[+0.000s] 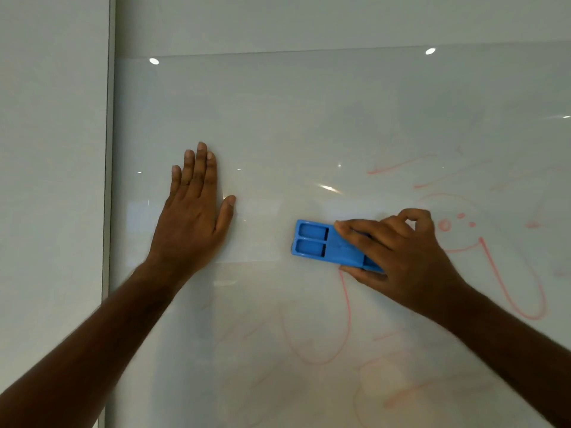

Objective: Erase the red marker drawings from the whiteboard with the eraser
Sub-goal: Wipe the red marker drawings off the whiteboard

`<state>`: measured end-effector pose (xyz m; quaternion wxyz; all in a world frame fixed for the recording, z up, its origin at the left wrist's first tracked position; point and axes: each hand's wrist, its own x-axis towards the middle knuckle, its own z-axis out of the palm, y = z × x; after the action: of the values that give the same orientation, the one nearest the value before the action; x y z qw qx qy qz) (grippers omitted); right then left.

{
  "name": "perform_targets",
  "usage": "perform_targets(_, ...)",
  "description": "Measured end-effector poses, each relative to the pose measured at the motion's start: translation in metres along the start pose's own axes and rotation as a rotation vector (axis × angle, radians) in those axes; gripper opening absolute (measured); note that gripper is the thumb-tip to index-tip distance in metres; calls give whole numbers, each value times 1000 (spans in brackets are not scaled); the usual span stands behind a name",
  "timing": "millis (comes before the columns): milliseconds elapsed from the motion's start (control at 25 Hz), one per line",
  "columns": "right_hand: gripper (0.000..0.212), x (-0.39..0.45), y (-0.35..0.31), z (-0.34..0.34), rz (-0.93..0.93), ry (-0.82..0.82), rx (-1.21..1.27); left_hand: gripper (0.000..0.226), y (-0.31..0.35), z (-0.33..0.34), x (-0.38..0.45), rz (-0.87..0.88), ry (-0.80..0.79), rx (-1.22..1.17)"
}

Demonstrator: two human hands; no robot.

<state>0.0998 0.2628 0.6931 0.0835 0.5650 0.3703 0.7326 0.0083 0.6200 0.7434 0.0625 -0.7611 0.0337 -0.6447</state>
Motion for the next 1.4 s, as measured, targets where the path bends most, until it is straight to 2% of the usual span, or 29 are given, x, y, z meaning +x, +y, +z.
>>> perform_targets(160,57,7,50,-2,105,59,-42,78,16,5,4,14,-16,12)
perform_targets(280,62,33,91,-2,212,42,-52,77,27,9,10,30,-17,30)
perform_targets(440,65,85,98,12,355,75,24,77,53,15,31,92,3,67)
perform_targets(600,65,93,67,18,294,62,45,76,87,25,46,143,33,61)
perform_targets(720,63,49,57,14,192,54,20,73,93,31,42,156,75,85)
perform_targets(880,60,1,78,3,114,62,-27,72,91,31,39,158,95,92)
perform_targets(1000,61,-2,113,-5,164,72,-79,72,93,32,38,146,85,91)
perform_targets(1200,65,30,161,-3,395,37,-25,72,102,36,34,92,89,84)
perform_targets(1320,66,48,149,2,431,53,48,72,104,38,31,80,107,80)
perform_targets(1400,66,42,130,4,356,28,25,72,104,38,31,82,105,80)
